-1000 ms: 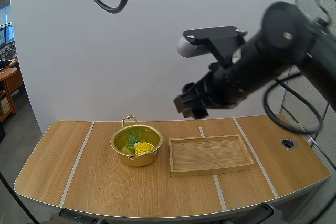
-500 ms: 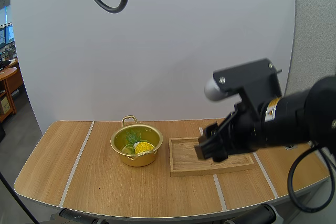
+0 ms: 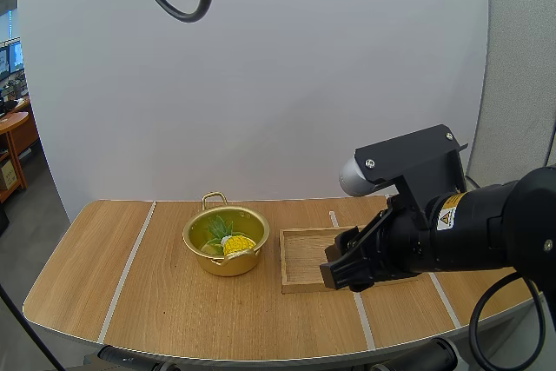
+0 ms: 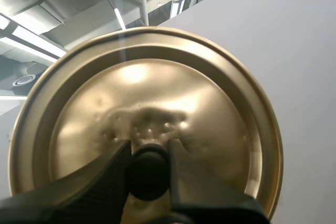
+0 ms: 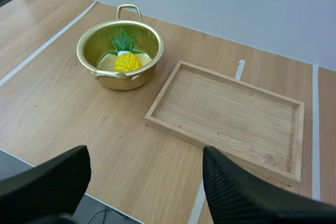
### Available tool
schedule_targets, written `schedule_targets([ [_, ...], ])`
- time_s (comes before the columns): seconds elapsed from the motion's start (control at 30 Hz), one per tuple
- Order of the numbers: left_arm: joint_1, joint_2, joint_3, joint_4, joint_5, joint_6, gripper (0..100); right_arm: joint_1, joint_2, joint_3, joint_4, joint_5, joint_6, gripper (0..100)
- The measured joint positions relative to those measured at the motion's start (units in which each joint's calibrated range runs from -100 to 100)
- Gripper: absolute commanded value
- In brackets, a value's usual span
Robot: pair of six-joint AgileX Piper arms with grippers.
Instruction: Open the pot, put the pineapple inside, and close it
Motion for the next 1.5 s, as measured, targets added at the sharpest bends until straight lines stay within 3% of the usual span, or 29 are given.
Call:
schedule_targets([
  [0.2, 0.0, 0.0, -0.04, 0.0, 0.91, 0.0, 0, 0.0, 0.0, 1.65, 0.0, 0.0, 0.0, 100],
  [0.5, 0.0, 0.54, -0.16, 0.26, 28.63, 1.03, 0, 0.0, 0.0, 1.65, 0.0, 0.0, 0.0, 100],
  [0.8, 0.0, 6.53, -0.16, 0.36, 44.9, 3.58, 0, 0.0, -0.12, 1.65, 0.0, 0.0, 0.0, 100],
  [1.17, 0.0, 18.52, 0.78, 0.36, 45.63, 4.29, 0, 0.0, -0.12, 1.65, 0.0, 0.0, 0.0, 100],
  [1.5, 0.0, 26.53, 15.34, 0.14, 45.63, 7.96, 0, 0.0, -0.12, 1.65, -0.44, 0.0, 0.0, 100],
])
